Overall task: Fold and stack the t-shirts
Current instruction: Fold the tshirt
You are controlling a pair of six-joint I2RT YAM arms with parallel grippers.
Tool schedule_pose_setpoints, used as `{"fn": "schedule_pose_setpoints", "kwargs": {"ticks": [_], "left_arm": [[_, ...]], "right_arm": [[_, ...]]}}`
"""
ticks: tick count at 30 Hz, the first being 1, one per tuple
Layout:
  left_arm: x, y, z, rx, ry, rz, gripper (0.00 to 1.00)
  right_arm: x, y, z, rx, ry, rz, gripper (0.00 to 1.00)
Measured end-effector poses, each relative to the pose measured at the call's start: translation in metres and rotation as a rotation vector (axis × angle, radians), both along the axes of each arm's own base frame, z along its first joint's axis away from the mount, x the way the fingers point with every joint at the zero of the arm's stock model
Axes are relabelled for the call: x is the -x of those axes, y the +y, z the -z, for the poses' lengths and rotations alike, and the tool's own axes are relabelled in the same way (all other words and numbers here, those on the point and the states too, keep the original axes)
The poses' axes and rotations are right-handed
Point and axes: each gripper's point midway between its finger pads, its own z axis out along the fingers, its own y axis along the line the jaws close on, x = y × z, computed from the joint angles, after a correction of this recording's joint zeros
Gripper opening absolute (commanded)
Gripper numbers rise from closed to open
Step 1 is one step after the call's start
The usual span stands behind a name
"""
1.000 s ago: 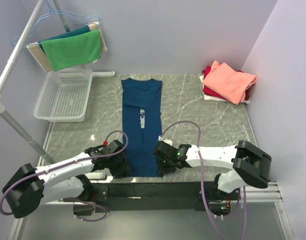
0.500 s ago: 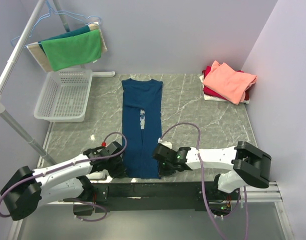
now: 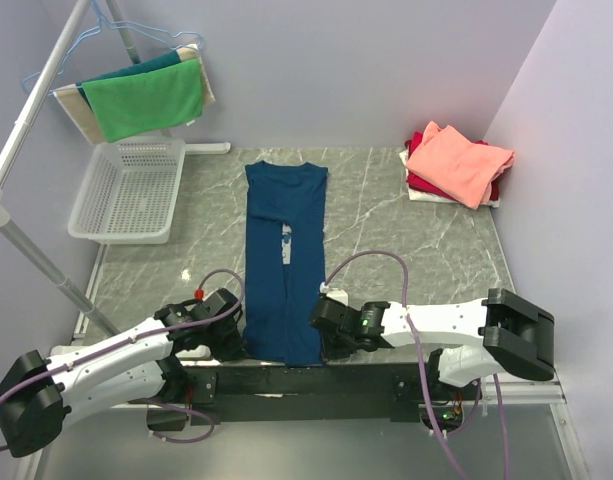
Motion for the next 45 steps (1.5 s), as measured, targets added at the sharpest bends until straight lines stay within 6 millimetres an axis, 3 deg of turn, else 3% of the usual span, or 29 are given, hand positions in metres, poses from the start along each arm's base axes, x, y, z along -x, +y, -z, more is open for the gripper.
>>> {"fn": "schedule_pose_setpoints", "kwargs": {"ticks": [8,13,20,25,32,37,45], "left_arm": [[-0.004,-0.001,-0.016,0.003,-0.024,-0.012,0.01],[-0.026,-0.005,-0.044,-0.021,-0.103,-0.045,0.01],[-0.065,-0.011,-0.071,-0.126,-0.192,-0.084,0.01],[-0.1,-0.015,-0.089,-0.224,-0.262,-0.115,0.01],[-0.168,-0.01,-0.1,-0.303,-0.323,-0.164,0.01],[-0.223,-0.014,-0.094,-0.362,-0.341,-0.145,0.01],[-0.294,-0.01,-0.073,-0.444,-0.328,-0.114,0.01]], "right_arm": [[-0.005,0.007,-0.018,0.003,-0.033,-0.01,0.0],[-0.023,0.018,-0.048,0.004,-0.116,-0.012,0.0],[-0.065,0.023,-0.083,0.024,-0.235,0.027,0.0],[-0.107,0.008,-0.087,0.081,-0.283,0.089,0.0],[-0.169,-0.007,-0.095,0.108,-0.328,0.162,0.0],[-0.216,-0.006,-0.097,0.128,-0.352,0.175,0.0],[-0.278,0.001,-0.071,0.17,-0.317,0.174,0.0]]}}
